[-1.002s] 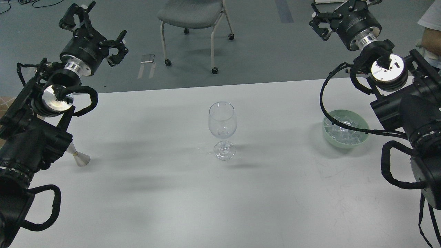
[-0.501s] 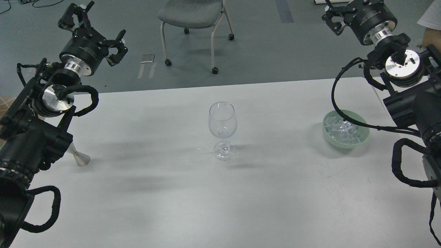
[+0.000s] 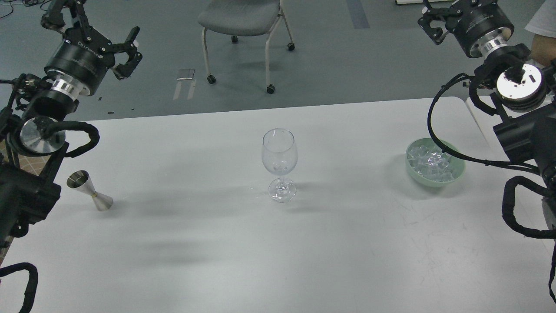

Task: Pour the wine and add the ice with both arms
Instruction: 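Move the left gripper down toward the metal jigger, then lower the open left gripper beside the metal jigger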

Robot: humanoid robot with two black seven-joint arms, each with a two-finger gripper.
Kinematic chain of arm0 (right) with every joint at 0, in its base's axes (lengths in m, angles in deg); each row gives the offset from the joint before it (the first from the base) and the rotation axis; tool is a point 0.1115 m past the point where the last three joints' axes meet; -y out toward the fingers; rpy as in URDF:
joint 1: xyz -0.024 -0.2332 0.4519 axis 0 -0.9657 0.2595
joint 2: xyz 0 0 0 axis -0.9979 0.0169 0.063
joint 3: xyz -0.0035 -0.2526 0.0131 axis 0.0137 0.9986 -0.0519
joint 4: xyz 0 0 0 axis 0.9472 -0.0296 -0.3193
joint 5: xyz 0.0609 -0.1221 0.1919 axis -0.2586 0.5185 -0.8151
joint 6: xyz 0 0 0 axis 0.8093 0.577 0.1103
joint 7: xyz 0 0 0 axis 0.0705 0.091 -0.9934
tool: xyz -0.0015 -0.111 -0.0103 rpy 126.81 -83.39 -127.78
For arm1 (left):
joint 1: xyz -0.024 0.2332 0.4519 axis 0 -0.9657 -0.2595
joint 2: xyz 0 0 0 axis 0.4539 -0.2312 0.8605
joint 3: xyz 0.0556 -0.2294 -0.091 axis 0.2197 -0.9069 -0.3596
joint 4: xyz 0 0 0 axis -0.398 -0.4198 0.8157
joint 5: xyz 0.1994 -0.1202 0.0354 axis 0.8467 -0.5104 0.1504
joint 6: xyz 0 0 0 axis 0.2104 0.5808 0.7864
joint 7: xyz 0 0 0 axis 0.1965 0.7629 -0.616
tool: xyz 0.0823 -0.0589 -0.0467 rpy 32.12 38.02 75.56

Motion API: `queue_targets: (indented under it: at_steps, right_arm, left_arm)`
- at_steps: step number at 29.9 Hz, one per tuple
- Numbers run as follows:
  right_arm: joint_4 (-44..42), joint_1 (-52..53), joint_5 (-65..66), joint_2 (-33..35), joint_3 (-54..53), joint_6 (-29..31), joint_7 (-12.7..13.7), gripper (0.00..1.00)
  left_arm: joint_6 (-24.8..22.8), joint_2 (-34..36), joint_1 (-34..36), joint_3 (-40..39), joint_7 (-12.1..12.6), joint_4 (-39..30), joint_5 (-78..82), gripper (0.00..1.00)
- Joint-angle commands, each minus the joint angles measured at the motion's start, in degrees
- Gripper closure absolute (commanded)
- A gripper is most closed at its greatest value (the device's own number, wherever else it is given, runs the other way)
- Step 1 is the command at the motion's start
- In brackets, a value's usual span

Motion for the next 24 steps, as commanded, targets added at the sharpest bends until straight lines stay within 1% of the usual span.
queue_targets:
  at_steps: [1,3,7,8,10,12,13,15,16,18,19,21,24]
  right_arm:
    - [0.1,-0.1,0.0,0.5,-0.1,-0.1,0.1,0.0]
    - [0.1,-0.4,0.0,0.5,-0.1,-0.1,0.1,0.0]
    - [0.1,-1.1,0.0,0.6,0.0,-0.1,0.1,0.0]
    - [0.3,-1.8,0.0,0.5,0.0,-0.1,0.1,0.0]
    - [1.3,-2.5,0.0,0.6,-0.1,-0.2,0.1,0.0]
    - [3.9,-4.2,0.0,0.7,-0.1,-0.3,0.1,0.0]
    - [4.5,-4.6,0.0,0.8,-0.1,-0.3,0.1,0.0]
    - [5.8,-5.5,0.0,1.6,-0.1,-0.4,0.0,0.0]
    - [5.8,-5.5,0.0,1.6,-0.1,-0.4,0.0,0.0]
    - [5.8,-5.8,0.0,1.9,-0.5,-0.5,0.0,0.0]
    - [5.8,-6.1,-0.1,2.0,-0.6,-0.7,0.0,0.0]
    - [5.8,-6.4,-0.1,2.4,-0.6,-0.7,0.0,0.0]
    - [5.9,-6.9,-0.1,2.5,-0.6,-0.7,0.0,0.0]
  left_arm:
    - [0.3,3.8,-7.9,-3.0,-0.1,-6.8,-3.2,0.02]
    - [0.5,4.9,-10.5,-4.4,-0.1,-8.7,-3.2,0.02]
    - [1.2,6.5,-19.9,-10.0,-0.2,-15.5,-4.7,0.02]
    - [1.2,6.6,-23.5,-12.2,-0.2,-18.3,-6.1,0.02]
    - [1.2,6.8,-27.0,-14.3,-0.1,-20.9,-7.5,0.02]
    - [1.3,6.6,-33.3,-17.8,0.1,-24.9,-10.2,0.02]
    - [1.4,6.2,-34.9,-18.8,0.2,-25.8,-11.5,0.02]
    - [2.0,3.9,-42.4,-22.2,0.7,-28.4,-15.2,0.02]
    - [2.0,3.9,-42.4,-22.2,0.7,-28.4,-15.2,0.02]
    - [2.1,0.2,-48.4,-25.3,1.0,-29.6,-15.8,0.02]
    - [2.0,-0.3,-49.7,-26.2,1.2,-30.0,-15.8,0.02]
    - [1.4,-1.3,-54.6,-28.6,1.4,-31.6,-15.9,0.02]
    - [1.3,-2.1,-58.4,-30.1,1.4,-32.4,-15.9,0.02]
